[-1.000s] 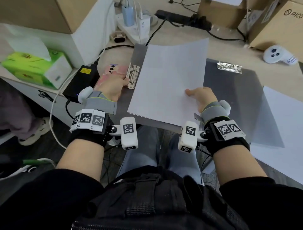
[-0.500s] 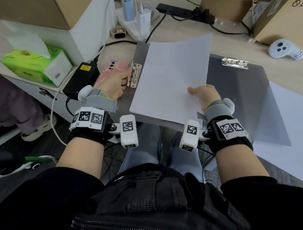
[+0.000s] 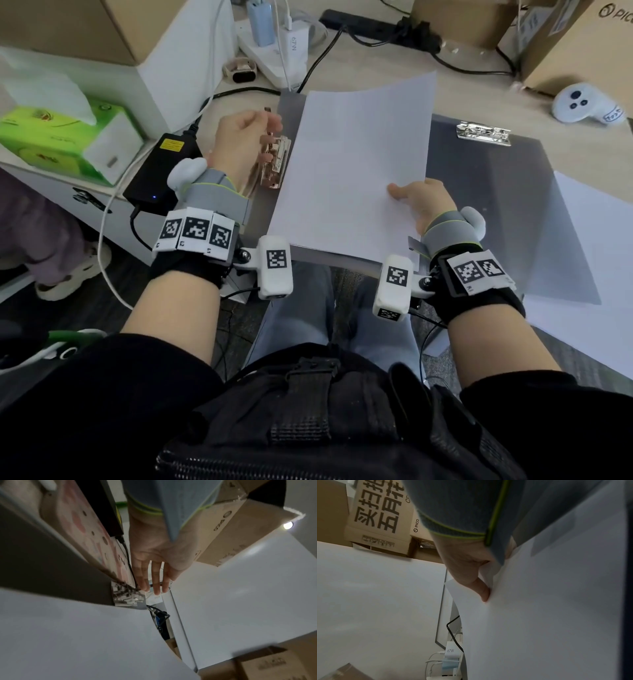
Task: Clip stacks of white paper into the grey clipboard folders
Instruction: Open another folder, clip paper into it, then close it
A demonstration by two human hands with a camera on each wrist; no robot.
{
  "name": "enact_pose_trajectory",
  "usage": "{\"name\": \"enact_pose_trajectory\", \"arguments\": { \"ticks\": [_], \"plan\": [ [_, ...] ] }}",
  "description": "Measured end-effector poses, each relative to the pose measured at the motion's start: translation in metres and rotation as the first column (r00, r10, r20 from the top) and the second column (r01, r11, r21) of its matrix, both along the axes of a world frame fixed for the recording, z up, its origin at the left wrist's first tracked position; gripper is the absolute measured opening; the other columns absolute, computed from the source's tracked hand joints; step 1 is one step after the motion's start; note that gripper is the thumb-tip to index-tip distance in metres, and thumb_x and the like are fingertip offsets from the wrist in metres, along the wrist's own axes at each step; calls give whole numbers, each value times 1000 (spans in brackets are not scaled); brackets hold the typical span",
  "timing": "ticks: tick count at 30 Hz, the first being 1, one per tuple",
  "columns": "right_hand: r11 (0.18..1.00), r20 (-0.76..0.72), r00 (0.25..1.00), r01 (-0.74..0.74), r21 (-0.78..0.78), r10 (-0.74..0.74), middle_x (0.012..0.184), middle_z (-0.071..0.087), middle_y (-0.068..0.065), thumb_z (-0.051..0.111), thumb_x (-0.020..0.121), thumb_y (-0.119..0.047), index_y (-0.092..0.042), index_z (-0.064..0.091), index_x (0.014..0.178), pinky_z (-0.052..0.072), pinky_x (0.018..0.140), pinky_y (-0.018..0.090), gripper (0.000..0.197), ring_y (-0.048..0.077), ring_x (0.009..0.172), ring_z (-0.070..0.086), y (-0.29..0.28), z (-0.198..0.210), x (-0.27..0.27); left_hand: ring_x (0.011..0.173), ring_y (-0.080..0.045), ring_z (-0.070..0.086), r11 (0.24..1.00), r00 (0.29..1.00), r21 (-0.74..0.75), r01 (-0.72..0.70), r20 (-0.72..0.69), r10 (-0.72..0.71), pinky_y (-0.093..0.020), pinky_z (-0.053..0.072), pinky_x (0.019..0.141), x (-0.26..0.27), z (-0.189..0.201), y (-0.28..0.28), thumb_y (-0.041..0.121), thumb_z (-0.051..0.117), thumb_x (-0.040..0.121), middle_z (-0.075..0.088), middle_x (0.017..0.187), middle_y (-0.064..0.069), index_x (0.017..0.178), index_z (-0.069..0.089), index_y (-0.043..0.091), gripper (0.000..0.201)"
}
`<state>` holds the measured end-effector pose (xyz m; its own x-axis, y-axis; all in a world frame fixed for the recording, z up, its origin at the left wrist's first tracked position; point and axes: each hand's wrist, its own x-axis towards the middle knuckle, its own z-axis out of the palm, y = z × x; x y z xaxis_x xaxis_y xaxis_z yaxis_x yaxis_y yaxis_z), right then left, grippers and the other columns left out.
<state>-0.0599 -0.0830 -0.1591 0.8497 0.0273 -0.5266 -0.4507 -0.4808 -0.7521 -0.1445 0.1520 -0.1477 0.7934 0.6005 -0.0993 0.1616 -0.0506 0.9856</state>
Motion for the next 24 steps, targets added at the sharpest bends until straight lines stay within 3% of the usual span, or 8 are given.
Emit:
{"name": "enact_pose_trajectory", "arguments": {
  "ticks": [3,5,8,11,14,18,21,24],
  "plan": [
    [1000,4,1000,-3,2,3,112,53,8,63,89,-20,-6,40,136,36,82,30,54,22,99,46,0,0,1,80,-12,53,1000,1000,18,-6,14,6,-19,53,57,6,-3,3,10,48,93,56,91,8,94,61,22,18],
    [1000,5,1000,-2,-1,2,107,49,5,63,89,-21,-5,39,137,35,82,29,55,22,98,45,0,1,2,74,-8,54,999,999,8,-51,2,51,-13,51,53,6,-6,7,4,48,91,56,94,9,104,60,17,22],
    [1000,4,1000,-4,-15,4,107,48,5,65,87,-25,-5,37,138,36,81,30,61,23,98,45,-1,2,2,69,-8,55,995,994,38,-89,-67,92,-13,48,53,3,-16,18,0,46,89,59,100,3,114,61,9,30],
    [1000,5,1000,-6,-10,6,109,49,4,66,86,-25,-6,37,138,36,79,30,63,23,99,46,-1,3,0,86,-16,61,1000,982,10,-17,-185,18,-19,52,69,-2,-26,22,1,47,88,62,105,-6,103,60,15,24],
    [1000,0,1000,-3,-3,3,117,51,6,67,86,-23,-9,38,138,37,77,32,62,28,110,48,1,5,-1,100,-25,60,997,985,-69,20,-168,-31,-32,53,88,-3,-27,21,-3,46,89,61,108,-14,103,58,12,24],
    [999,5,999,-35,9,35,111,48,7,65,87,-22,-9,39,137,36,80,33,58,27,101,43,9,8,-4,99,-22,59,997,984,-69,25,-177,-37,-24,54,80,-4,-27,22,-6,45,90,60,108,-13,116,60,3,32],
    [999,2,999,-39,28,39,109,44,6,63,89,-17,-7,37,138,34,81,32,57,25,100,40,14,10,-7,100,-24,59,996,979,-73,47,-197,-61,-24,54,81,-5,-27,24,-7,43,89,60,108,-14,119,59,0,34],
    [999,-3,999,-36,36,36,109,44,7,63,88,-15,-7,36,139,32,82,32,58,24,100,39,15,9,-6,88,-20,60,998,975,-36,60,-210,-66,-12,55,65,-4,-24,22,-6,42,91,58,106,-12,121,58,0,34]
  ]
}}
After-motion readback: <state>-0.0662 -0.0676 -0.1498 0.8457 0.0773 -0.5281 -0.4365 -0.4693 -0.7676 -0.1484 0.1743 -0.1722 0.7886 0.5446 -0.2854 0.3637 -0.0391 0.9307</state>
